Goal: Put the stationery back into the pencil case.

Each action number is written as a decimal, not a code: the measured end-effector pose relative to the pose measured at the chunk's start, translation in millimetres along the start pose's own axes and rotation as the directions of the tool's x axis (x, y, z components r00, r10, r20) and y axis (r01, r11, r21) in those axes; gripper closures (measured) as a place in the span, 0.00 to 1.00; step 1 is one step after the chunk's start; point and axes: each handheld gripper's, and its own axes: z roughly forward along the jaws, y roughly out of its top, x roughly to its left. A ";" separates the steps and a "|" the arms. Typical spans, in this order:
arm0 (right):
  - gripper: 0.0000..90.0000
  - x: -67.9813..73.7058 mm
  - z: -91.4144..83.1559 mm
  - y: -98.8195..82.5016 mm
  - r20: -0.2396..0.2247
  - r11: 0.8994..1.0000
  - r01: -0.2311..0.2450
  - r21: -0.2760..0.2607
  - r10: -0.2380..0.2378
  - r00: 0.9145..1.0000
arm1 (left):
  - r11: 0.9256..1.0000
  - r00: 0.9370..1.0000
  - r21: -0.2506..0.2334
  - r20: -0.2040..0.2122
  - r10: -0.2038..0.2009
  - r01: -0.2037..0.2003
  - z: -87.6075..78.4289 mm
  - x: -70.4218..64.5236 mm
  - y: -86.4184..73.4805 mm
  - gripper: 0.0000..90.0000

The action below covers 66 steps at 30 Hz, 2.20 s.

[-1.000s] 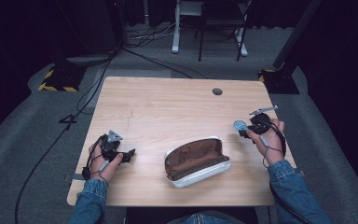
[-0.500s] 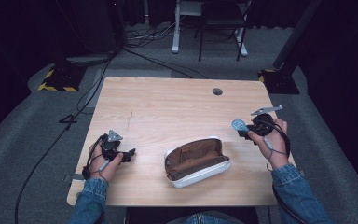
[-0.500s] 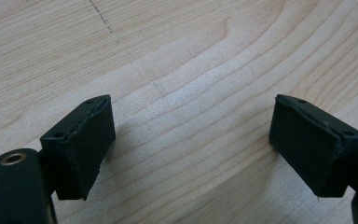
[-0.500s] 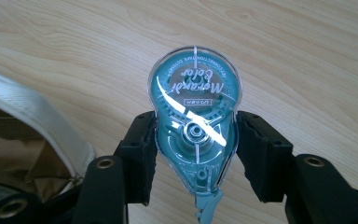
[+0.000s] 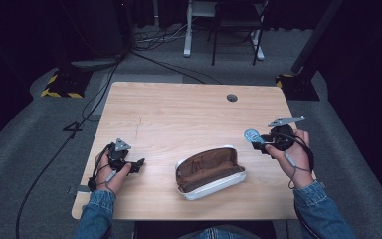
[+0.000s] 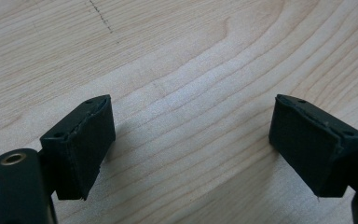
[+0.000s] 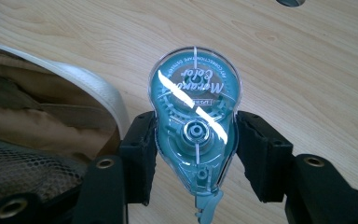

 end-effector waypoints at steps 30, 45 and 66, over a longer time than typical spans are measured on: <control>0.55 63.7 -17.7 9.8 -0.155 0.984 0.179 -0.004 -0.177 0.972 | 1.000 1.000 0.001 0.000 0.000 0.000 0.0 0.1 0.0 0.16; 0.55 93.3 -2.3 17.6 -0.248 0.961 0.272 0.048 -0.252 0.935 | 1.000 1.000 0.001 0.000 0.000 0.000 0.0 0.1 0.1 0.16; 0.55 123.5 28.0 20.7 -0.358 0.929 0.350 0.118 -0.289 0.888 | 1.000 1.000 0.001 0.000 0.001 -0.001 0.0 0.1 0.1 0.16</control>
